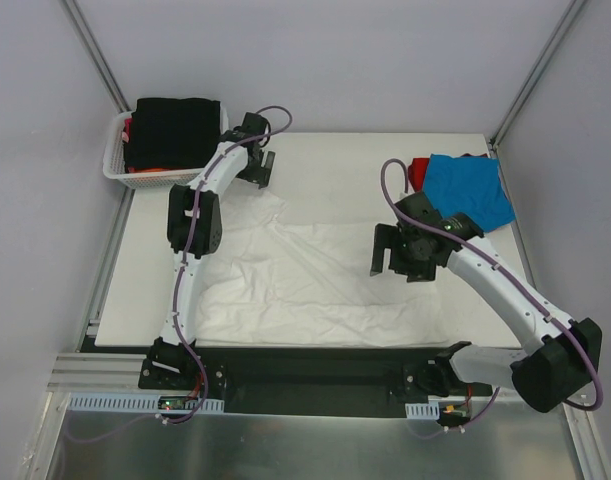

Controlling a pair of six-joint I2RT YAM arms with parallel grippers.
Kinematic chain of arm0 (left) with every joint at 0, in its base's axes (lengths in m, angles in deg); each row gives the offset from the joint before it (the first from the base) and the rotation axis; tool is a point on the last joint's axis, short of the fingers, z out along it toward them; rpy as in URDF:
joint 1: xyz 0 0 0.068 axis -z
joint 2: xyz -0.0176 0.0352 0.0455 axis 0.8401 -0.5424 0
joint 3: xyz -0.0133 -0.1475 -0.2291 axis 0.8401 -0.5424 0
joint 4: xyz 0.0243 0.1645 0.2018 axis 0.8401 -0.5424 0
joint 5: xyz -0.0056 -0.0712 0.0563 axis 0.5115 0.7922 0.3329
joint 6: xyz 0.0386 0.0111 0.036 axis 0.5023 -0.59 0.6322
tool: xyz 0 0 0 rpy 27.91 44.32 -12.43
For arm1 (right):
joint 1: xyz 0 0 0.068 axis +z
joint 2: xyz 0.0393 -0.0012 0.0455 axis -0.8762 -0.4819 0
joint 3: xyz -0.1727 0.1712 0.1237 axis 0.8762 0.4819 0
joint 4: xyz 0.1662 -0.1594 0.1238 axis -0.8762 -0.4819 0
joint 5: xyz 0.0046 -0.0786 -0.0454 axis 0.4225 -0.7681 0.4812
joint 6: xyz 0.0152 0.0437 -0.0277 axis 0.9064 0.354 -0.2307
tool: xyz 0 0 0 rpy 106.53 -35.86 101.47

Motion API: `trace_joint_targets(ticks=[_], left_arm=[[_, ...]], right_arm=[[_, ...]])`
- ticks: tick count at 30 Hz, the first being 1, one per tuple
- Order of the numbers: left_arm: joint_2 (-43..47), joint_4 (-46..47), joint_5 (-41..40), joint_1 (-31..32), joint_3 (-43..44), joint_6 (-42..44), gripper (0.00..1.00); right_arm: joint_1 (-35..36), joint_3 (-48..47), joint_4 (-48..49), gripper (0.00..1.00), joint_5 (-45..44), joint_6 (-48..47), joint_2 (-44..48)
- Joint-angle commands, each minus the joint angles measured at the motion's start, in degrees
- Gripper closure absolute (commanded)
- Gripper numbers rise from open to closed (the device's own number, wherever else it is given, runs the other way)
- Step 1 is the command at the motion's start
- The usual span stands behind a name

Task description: Fold and stack the t-shirts

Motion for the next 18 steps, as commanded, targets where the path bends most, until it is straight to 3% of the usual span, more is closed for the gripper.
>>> trace_joint_targets(ticks=[1,3,6,8,9,11,14,18], left_arm=[[0.99,0.3,9.7,-5.58,0.63,0.26,0.14],[1.16,0.38,11.9,-6.28,0.63,-0.09,0.15],[0.64,0.21,12.88,-7.33,1.07,-0.53,0.25],[0.55,0.21,12.88,-7.86,1.07,-0.8,0.44],[0.46,0.3,12.79,-8.47,1.07,-0.8,0.47],[0.46,0.12,12.44,-8.83,1.07,-2.36,0.46],[0.29,0.12,9.89,-9.1,0.89,-2.47,0.3],[-0.77,-0.23,6.82,-9.1,0.72,-2.29,0.28]], right_arm=[[1.2,-1.25,-1.77,0.07,-1.58,1.38,0.03],[1.91,-0.98,-1.77,0.07,-2.02,1.74,-0.23],[2.96,-0.63,-1.42,0.07,-2.37,2.88,-0.4],[3.49,-0.98,-1.16,0.07,-2.72,3.4,-0.67],[3.67,-1.24,-1.25,0.07,-2.63,3.67,-1.1],[4.11,-1.86,-1.25,0.07,-3.07,3.67,-1.54],[4.63,-2.82,-1.42,0.07,-3.25,3.93,-2.25],[5.16,-3.36,-1.69,0.07,-3.42,4.46,-2.86]])
